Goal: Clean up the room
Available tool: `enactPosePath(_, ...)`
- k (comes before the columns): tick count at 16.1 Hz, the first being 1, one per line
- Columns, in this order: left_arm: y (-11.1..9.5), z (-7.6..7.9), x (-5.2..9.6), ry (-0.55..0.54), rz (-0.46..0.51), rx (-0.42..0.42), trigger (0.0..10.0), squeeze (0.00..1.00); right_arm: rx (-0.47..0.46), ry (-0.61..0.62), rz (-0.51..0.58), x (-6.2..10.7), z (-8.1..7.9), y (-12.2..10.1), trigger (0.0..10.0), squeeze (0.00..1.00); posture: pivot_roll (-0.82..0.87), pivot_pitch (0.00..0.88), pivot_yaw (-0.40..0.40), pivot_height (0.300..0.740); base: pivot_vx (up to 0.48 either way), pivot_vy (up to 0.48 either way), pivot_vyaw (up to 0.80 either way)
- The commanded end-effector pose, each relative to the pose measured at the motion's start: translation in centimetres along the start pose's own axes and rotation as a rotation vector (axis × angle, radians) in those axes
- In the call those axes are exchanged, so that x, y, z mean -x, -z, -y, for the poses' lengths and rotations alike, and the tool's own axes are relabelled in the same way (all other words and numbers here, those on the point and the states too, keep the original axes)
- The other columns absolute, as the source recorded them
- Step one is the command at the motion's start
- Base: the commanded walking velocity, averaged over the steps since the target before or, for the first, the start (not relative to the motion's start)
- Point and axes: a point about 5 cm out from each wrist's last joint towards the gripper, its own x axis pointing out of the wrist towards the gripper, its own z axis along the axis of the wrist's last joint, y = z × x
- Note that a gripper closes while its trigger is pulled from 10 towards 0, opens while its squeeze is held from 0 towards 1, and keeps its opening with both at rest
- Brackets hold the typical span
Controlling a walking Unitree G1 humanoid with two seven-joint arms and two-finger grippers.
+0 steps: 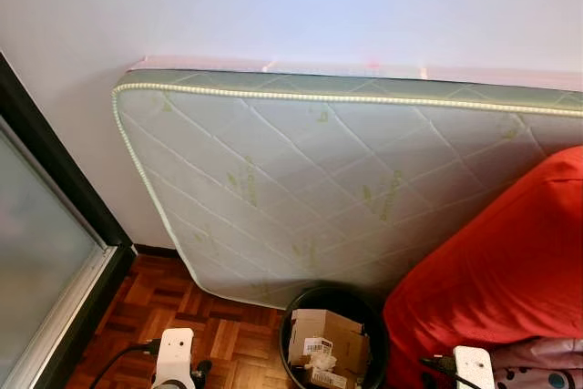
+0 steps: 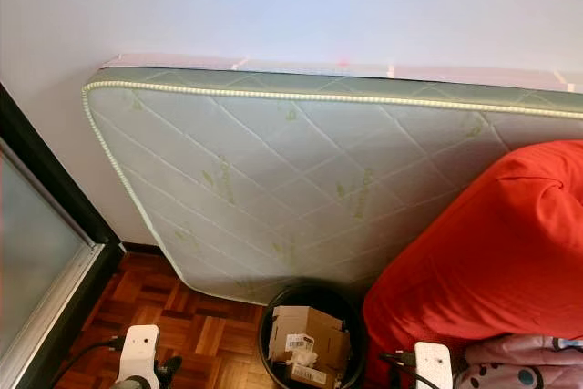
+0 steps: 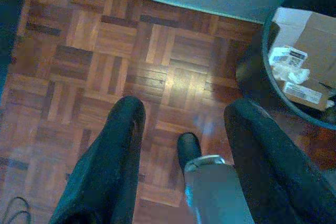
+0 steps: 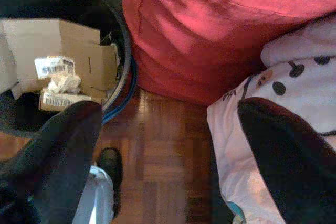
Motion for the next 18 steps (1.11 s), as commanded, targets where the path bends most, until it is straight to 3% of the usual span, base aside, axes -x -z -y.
enactPosePath(1, 0.2, 0.3, 0.0, 0.009, -0.022, 0.007, 10.0, 0.0, -0.042, -0.007, -0.025, 0.0, -0.4, 0.4, 10.0, 0.0, -0.05, 0.0, -0.019, 0.74, 0.0, 0.0, 0.0)
enactPosePath(6, 0.3, 0.9, 0.0, 0.01, -0.024, 0.02, 10.0, 0.0, -0.043, -0.019, -0.03, -0.2, -0.6, 0.0, 10.0, 0.0, -0.04, 0.0, -0.034, 0.74, 0.0, 0.0, 0.0)
enactPosePath(18, 1.3, 0.3, 0.3, 0.009, -0.045, 0.009, 10.0, 0.0, -0.052, -0.024, -0.083, 0.2, -0.7, 1.5, 10.0, 0.0, -0.06, 0.0, -0.019, 0.74, 0.0, 0.0, 0.0)
